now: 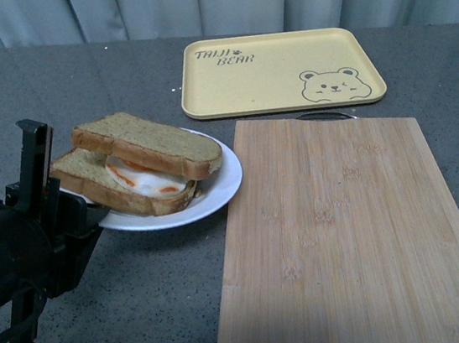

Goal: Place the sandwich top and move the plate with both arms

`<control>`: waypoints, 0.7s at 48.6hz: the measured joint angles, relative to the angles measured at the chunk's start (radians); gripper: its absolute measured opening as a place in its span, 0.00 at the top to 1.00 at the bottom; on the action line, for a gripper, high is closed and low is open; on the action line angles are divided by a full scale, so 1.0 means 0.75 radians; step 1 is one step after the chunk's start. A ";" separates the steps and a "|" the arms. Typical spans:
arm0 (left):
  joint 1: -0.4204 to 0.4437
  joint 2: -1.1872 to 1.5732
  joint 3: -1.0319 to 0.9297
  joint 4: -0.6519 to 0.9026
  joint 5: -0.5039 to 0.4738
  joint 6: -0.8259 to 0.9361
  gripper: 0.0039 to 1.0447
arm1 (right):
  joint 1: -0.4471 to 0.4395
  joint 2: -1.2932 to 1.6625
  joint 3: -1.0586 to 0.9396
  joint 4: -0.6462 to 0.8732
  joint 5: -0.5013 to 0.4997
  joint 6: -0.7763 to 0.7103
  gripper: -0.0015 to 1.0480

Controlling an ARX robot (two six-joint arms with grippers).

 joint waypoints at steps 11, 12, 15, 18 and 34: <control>-0.013 0.001 0.075 0.138 -0.003 -0.040 0.97 | 0.000 0.000 0.000 0.000 0.000 0.000 0.09; -0.016 0.003 0.084 0.134 -0.007 -0.041 0.97 | 0.000 0.000 0.000 0.000 0.000 0.000 0.09; -0.033 0.021 0.141 0.114 -0.031 -0.054 0.97 | 0.000 0.000 0.000 0.000 0.000 0.000 0.09; -0.053 0.060 0.207 0.107 -0.051 -0.066 0.97 | 0.000 0.000 0.000 0.000 -0.001 0.000 0.09; -0.217 0.425 0.839 -0.175 -0.139 -0.139 0.97 | 0.000 0.000 0.000 0.000 0.000 0.000 0.09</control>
